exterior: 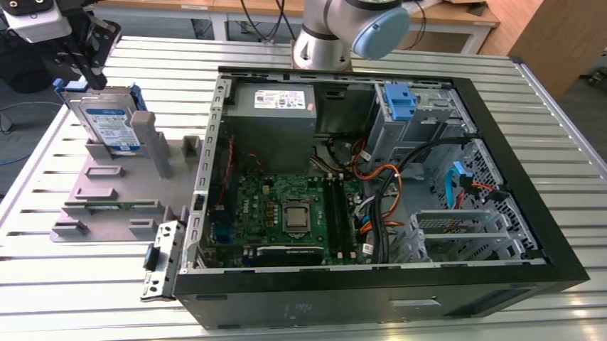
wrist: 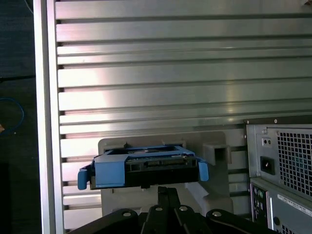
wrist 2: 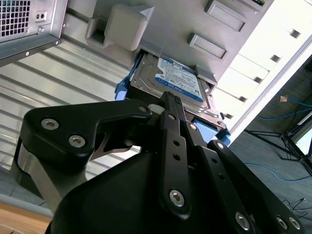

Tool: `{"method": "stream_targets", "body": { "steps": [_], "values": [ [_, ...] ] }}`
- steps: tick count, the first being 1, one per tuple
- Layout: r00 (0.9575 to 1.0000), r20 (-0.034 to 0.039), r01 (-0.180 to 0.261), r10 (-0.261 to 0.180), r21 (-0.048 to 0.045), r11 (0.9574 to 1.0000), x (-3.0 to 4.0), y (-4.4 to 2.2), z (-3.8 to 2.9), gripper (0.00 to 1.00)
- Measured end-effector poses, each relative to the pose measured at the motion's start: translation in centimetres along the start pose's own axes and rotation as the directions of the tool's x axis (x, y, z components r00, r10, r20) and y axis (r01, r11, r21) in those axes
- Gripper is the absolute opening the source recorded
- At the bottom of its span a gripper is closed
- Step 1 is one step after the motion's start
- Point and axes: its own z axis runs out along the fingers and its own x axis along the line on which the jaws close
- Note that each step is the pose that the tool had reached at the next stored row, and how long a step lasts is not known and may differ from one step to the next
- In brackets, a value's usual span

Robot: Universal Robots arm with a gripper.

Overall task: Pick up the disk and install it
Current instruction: 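Reach for the disk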

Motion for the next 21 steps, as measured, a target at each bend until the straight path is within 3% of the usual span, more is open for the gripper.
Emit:
{"method": "stream_targets", "body": {
  "steps": [7,16,21],
  "values": [
    [1.0,0.0001,0.0,0.0,0.0,1.0,0.15,0.16,0.06,0.11],
    [1.0,0.0004,0.0,0.0,0.0006,1.0,1.3,0.75,0.26,0.11],
    [1.0,0.0007,0.0,0.0,0.0026,1.0,1.38,0.74,0.3,0.11]
  ]
}}
